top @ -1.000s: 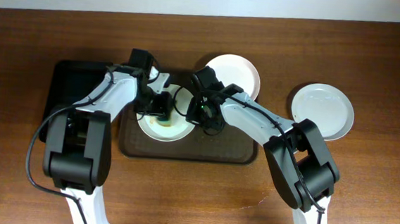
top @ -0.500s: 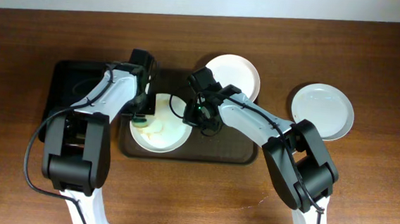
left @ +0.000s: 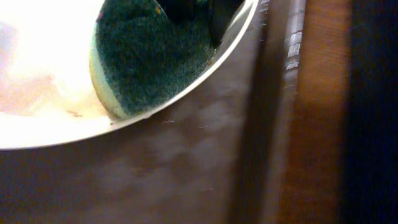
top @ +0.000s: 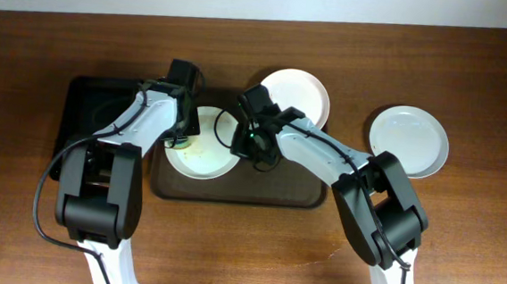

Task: Clean dirty plates on tray and stack at the side
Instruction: 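Scrub the second plate with the sponge in the left gripper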

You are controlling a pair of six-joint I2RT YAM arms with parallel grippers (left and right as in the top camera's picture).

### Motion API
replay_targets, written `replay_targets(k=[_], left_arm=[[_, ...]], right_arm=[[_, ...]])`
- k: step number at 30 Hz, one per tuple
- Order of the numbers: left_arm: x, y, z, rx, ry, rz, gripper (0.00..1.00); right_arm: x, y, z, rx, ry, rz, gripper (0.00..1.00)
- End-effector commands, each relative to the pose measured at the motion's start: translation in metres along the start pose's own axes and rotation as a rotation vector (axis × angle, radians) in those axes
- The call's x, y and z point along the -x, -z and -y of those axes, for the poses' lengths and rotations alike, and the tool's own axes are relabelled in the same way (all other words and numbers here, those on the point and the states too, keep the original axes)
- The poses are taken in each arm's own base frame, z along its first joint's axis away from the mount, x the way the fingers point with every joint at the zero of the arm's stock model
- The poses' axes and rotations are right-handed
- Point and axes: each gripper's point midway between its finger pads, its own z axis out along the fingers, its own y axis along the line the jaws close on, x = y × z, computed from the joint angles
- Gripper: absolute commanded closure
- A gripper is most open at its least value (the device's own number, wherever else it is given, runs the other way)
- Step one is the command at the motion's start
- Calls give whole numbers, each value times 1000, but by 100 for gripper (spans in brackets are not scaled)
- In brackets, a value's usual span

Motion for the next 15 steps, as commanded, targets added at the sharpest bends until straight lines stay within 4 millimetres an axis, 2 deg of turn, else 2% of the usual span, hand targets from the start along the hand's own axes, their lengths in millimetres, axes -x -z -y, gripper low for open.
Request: replay_targets(k=[1,2,3,4,5,6,7,8,12,13,15], left_arm=[[-18,-13,-71,355,42,-31,99],[-32,-15,-53,262,-63,-109,99],[-52,-17,-12,25,-228,-209,99],[-65,-13,19,-171,-304,-255,99],[-73,-5,42,-328,-341,-282,100],[-84,14,76,-565,-341,-319,100],[-87,25,90,-668,-324,-337,99],[-89,27,93,-679,-271,-362,99],[-73,12,82,-545,-123,-332,99],[-65,0,65,-418,-78,-297,99],[-43,-19,5,-43,-23,-175,99]], right_arm=[[2,-8,28,-91,-27,2,96],[2,-8,28,-91,-27,3,96],[2,-8,28,-91,-27,3,96],[2,-8,28,-91,-27,3,96],[2,-8,28,-91,-27,3,96],[2,-8,28,-91,-27,3,96],[2,-8,28,-91,-27,3,96],[2,-8,28,-91,-27,3,96],[2,-8,28,-91,-27,3,96],[2,-8,28,-91,-27,2,96],[2,-8,28,-91,-27,2,96]])
